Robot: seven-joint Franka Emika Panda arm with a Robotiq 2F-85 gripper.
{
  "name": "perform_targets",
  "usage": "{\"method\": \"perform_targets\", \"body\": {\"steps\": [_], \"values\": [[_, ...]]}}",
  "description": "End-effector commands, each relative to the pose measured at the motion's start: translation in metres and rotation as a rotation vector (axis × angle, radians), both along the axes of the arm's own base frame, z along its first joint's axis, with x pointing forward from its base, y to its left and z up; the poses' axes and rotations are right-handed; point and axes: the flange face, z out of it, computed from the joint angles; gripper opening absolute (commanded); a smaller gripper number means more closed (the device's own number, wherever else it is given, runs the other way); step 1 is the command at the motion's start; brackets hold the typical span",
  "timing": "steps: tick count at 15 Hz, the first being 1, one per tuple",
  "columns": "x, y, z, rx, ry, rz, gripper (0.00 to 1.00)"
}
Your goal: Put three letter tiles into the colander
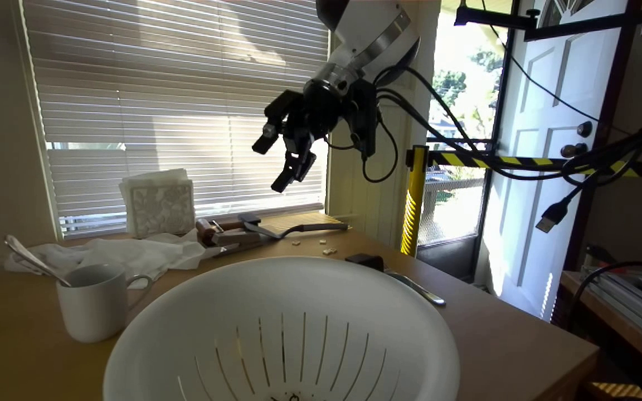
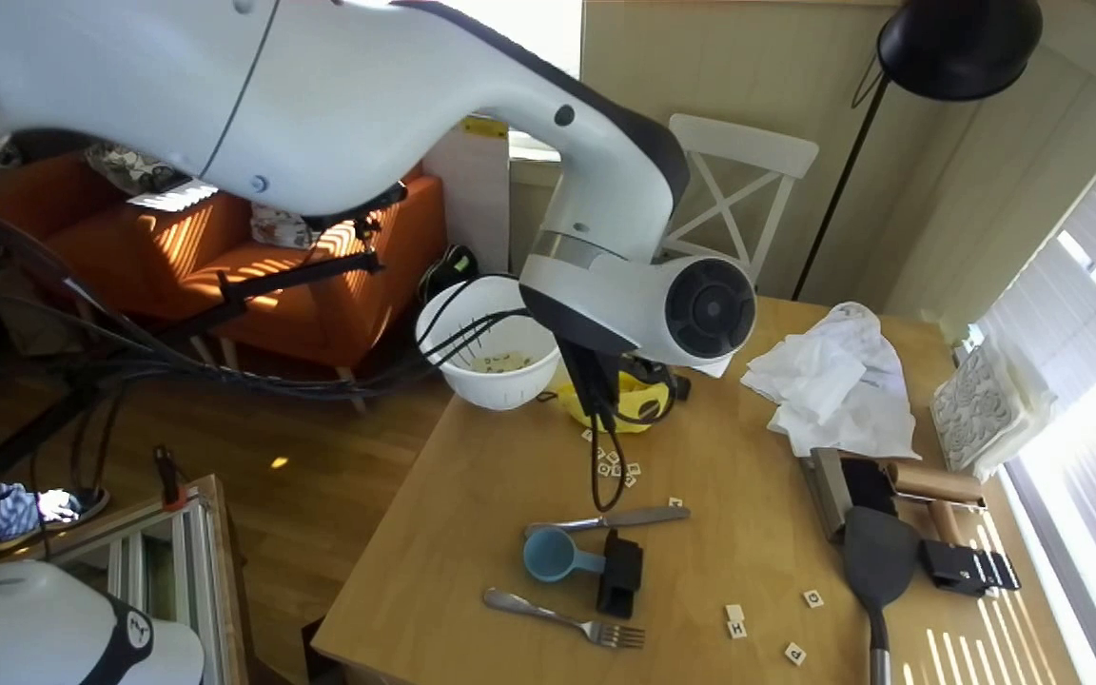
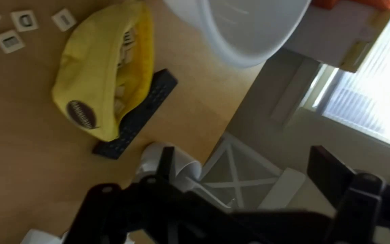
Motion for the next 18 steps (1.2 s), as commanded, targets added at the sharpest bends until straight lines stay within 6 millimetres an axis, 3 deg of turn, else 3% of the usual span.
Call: {"method": "perform_targets", "body": {"steps": [1, 8, 9, 12, 18], "values": [[0.000, -0.011, -0.021, -0.181, -0.013, -0.089, 1.00], [-0.002, -0.009, -0.058, -0.537, -0.012, -0.238, 1.00], [0.000, -0.014, -0.054, -0.462, -0.023, -0.206, 1.00], [0.000, -0.007, -0.062, -0.517, -0.013, -0.224, 1.00], [-0.005, 0.008, -0.095, -0.668, 0.144, -0.164, 1.00]]}}
